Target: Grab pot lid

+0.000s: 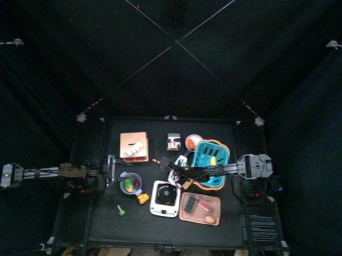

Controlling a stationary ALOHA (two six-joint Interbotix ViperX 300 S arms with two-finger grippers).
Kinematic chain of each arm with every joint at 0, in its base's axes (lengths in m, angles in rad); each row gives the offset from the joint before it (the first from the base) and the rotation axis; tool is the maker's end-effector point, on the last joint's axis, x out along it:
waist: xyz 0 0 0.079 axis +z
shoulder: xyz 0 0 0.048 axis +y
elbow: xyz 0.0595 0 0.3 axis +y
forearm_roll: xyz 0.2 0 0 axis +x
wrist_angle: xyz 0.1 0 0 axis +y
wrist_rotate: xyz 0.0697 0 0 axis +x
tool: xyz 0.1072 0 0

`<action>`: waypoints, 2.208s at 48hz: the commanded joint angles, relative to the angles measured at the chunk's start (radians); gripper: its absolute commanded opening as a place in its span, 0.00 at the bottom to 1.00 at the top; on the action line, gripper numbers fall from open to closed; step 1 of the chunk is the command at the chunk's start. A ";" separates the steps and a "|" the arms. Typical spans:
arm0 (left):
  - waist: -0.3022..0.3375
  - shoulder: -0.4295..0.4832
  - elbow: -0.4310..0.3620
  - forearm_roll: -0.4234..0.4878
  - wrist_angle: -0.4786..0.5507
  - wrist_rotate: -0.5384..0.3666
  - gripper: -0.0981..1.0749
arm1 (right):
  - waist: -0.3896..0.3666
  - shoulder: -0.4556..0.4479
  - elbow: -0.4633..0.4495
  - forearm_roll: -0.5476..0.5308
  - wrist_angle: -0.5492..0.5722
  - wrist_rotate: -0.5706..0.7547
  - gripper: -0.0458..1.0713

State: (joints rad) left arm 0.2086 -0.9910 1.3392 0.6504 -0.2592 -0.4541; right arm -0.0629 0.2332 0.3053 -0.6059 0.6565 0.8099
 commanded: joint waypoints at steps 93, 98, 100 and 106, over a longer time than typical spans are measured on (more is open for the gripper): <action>0.006 0.008 -0.014 -0.003 -0.005 0.000 0.88 | 0.216 -0.049 0.075 0.086 -0.282 0.005 0.84; 0.011 0.008 -0.014 -0.003 -0.005 0.000 0.88 | 0.216 -0.051 0.077 0.092 -0.282 0.003 0.83; 0.014 0.008 -0.014 -0.003 -0.005 0.000 0.88 | 0.216 -0.051 0.077 0.092 -0.282 0.003 0.83; 0.015 0.008 -0.014 -0.003 -0.005 0.000 0.88 | 0.216 -0.051 0.075 0.092 -0.282 0.003 0.82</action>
State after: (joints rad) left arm 0.2209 -0.9910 1.3392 0.6504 -0.2592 -0.4541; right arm 0.1549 0.2071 0.3927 -0.5154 0.3774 0.8130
